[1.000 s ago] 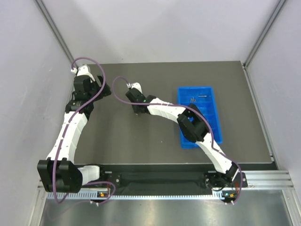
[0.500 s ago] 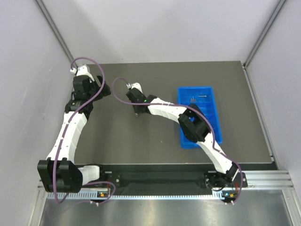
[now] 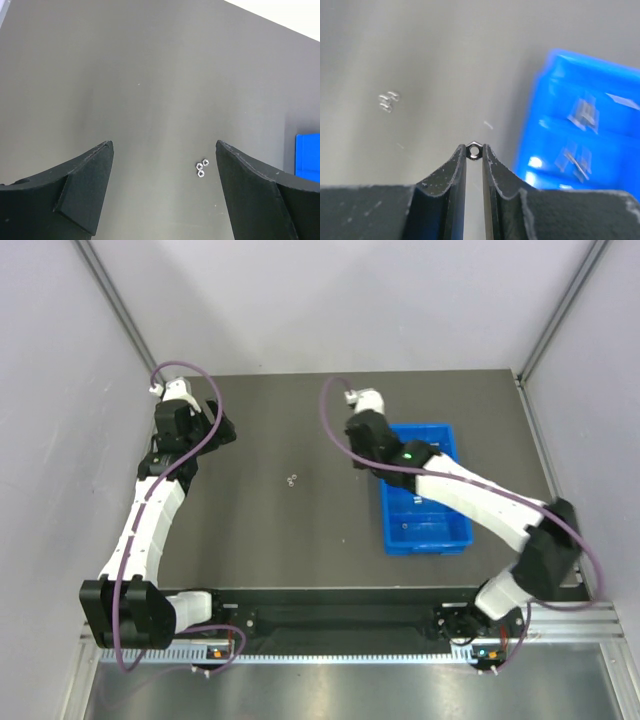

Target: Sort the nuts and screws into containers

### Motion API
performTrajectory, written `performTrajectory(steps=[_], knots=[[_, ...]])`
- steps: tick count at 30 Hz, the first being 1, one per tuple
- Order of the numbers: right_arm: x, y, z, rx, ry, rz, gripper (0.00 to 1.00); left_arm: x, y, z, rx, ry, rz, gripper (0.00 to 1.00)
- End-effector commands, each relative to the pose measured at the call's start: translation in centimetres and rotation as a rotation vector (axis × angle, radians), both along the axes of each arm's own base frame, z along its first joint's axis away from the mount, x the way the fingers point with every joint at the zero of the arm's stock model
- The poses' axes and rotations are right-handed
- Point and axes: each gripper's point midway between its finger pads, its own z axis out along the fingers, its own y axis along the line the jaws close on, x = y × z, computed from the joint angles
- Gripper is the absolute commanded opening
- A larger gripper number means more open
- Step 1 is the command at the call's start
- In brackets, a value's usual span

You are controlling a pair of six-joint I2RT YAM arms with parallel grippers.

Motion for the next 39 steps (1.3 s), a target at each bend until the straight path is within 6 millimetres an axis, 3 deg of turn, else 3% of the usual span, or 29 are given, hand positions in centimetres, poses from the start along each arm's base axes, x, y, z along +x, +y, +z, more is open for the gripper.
performTrajectory(steps=[1, 2, 3, 5, 6, 7, 9, 10, 16, 22, 25, 26, 29, 30, 31, 33, 35, 38, 39], knots=[[-2.9, -7.7, -1.7, -0.058, 0.051, -0.171, 0.08, 0.6, -0.1, 2.1, -0.019, -0.084, -0.004, 0.88], [-4.2, -9.5, -2.2, -0.079, 0.083, -0.194, 0.08, 0.6, -0.1, 2.1, -0.020, -0.083, -0.003, 0.87], [-5.0, -11.4, -1.0, -0.023, 0.069, -0.242, 0.08, 0.6, -0.1, 2.0, -0.020, -0.081, -0.002, 0.87], [-7.2, -14.2, -2.5, -0.038, 0.113, -0.283, 0.08, 0.5, -0.1, 2.2, -0.020, -0.086, -0.003, 0.88], [-8.0, -15.5, -1.5, 0.017, 0.092, -0.313, 0.08, 0.5, -0.1, 2.3, -0.020, -0.089, -0.002, 0.87], [-9.0, -16.3, -2.8, 0.017, 0.123, -0.321, 0.08, 0.4, -0.1, 2.4, -0.020, -0.092, -0.002, 0.87], [-10.1, -17.6, -3.1, 0.063, 0.125, -0.346, 0.10, 0.4, -0.1, 2.5, -0.020, -0.095, -0.003, 0.87], [-10.8, -17.9, -4.5, 0.054, 0.155, -0.346, 0.10, 0.3, -0.1, 2.6, -0.020, -0.100, -0.002, 0.87], [-11.5, -18.4, -8.3, 0.004, 0.230, -0.358, 0.09, 0.7, 0.1, 1.7, -0.014, -0.077, 0.006, 0.87], [-11.5, -18.3, -10.3, -0.026, 0.273, -0.368, 0.09, 0.8, 0.3, 1.2, -0.009, -0.063, 0.012, 0.87], [-11.7, -18.4, -10.3, -0.033, 0.288, -0.377, 0.19, 0.8, 0.2, 1.1, -0.007, -0.058, 0.011, 0.87], [-11.7, -18.4, -10.2, -0.036, 0.290, -0.376, 0.28, 0.8, 0.3, 1.1, -0.009, -0.058, 0.012, 0.87], [-11.4, -17.7, -9.1, -0.028, 0.280, -0.331, 0.44, 0.8, 0.2, 1.2, -0.008, -0.060, 0.008, 0.87], [-11.4, -17.2, -8.9, -0.036, 0.280, -0.311, 0.53, 0.9, 0.2, 1.3, -0.008, -0.063, 0.010, 0.87], [-10.7, -16.7, -7.7, -0.037, 0.254, -0.287, 0.60, 0.8, 0.3, 1.3, -0.006, -0.065, 0.011, 0.87], [-10.2, -15.2, -6.6, -0.050, 0.233, -0.243, 0.64, 0.8, 0.3, 1.4, -0.006, -0.068, 0.011, 0.87], [-8.9, -13.2, -4.0, -0.020, 0.174, -0.204, 0.66, 0.7, 0.3, 1.3, -0.005, -0.065, 0.010, 0.87], [-7.0, -8.1, -1.5, 0.046, 0.113, -0.101, 0.68, 0.8, 0.2, 1.3, -0.004, -0.065, 0.010, 0.87], [-6.6, -5.6, -1.1, 0.060, 0.112, -0.050, 0.68, 0.8, 0.3, 1.3, -0.005, -0.063, 0.010, 0.87]])
